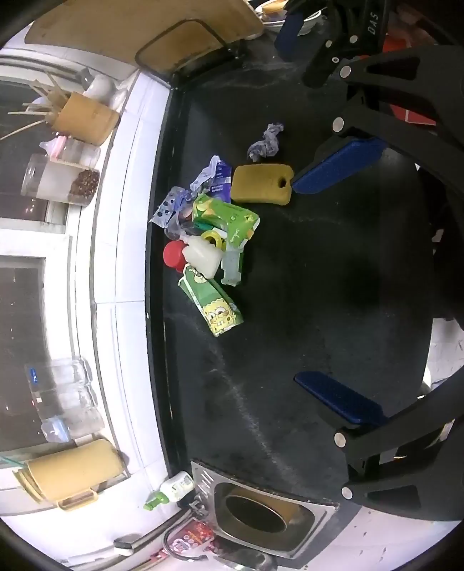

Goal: Collect trash

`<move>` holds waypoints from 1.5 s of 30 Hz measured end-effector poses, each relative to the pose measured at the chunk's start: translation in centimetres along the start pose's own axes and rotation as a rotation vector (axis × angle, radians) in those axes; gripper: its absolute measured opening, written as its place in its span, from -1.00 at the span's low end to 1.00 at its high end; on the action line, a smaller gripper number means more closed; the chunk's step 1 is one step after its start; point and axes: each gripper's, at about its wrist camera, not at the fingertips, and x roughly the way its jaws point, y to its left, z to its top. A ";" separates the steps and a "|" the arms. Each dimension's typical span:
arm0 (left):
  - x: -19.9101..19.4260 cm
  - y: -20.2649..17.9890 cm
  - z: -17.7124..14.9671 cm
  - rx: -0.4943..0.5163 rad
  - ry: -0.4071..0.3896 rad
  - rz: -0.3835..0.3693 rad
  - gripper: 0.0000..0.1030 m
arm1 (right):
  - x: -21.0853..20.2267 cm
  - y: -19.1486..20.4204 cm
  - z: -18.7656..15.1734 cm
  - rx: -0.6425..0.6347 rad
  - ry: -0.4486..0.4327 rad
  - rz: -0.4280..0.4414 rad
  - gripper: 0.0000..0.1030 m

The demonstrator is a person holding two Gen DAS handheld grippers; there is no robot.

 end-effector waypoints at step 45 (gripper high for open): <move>1.2 0.6 -0.1 -0.015 0.063 -0.009 0.88 | 0.2 0.2 0.4 -0.007 0.016 -0.020 0.89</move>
